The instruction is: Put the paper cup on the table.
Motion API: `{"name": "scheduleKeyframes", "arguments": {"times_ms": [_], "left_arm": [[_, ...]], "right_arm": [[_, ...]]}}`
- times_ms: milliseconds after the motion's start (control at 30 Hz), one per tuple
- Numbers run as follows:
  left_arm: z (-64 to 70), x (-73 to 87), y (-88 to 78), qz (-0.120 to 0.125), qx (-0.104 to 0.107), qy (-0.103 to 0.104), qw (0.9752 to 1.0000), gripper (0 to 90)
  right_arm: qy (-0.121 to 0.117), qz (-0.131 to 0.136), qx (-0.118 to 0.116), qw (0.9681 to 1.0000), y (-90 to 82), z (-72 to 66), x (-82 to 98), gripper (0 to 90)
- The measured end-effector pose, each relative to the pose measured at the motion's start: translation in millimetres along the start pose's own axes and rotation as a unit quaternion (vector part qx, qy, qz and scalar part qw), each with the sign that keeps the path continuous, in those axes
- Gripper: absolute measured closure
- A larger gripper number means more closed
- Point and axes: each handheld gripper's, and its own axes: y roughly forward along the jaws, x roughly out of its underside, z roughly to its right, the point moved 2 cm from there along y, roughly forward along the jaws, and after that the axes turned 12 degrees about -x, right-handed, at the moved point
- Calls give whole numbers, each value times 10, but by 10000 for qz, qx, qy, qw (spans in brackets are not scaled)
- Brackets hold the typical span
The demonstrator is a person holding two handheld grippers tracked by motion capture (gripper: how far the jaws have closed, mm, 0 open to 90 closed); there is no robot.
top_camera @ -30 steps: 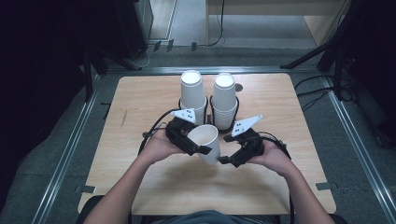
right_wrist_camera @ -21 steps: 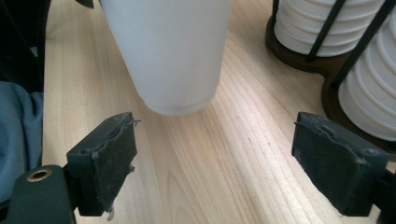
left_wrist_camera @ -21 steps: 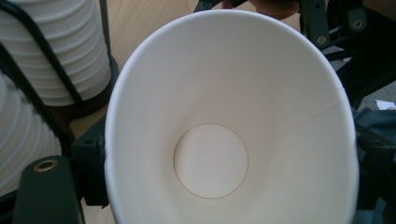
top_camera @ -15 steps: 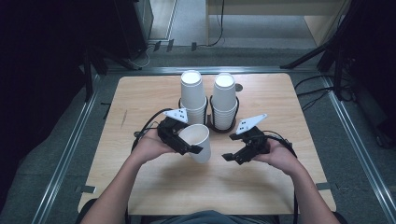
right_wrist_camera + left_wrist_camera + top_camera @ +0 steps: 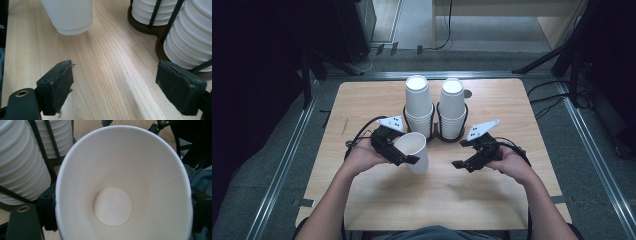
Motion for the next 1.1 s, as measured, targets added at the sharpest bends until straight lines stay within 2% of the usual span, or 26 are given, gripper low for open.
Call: {"name": "scheduleKeyframes", "arguments": {"times_ms": [200, 333, 533, 600, 667, 800, 967, 1100], "left_arm": [[-64, 50, -97, -9, -78, -100, 9999, 133], [-107, 68, -180, 85, -146, -192, 9997, 132], [-192, 157, -238, 20, -262, -289, 9992, 132], [-232, 192, -252, 48, -234, -351, 9991, 132], [-278, 233, -259, 33, -258, -461, 9986, 132], [-354, 296, -279, -33, -348, -521, 9980, 132], [-448, 348, -341, 22, -427, -654, 9969, 130], [-539, 412, -413, -12, -584, -763, 9954, 129]], "right_arm": [[-6, -19, -32, 10000, 7, 13, -8, 149], [-25, -19, -46, 10000, 13, 18, -18, 150], [-1, -92, -19, 10000, 28, 40, -7, 150], [15, -137, -18, 9999, 30, 48, -2, 150], [3, -166, -9, 9999, 36, 53, 6, 150], [13, -241, 0, 9997, 51, 60, 18, 150], [-7, -353, 40, 9994, 70, 73, 49, 149], [16, -439, 111, 9990, 73, 82, 85, 150]]}}
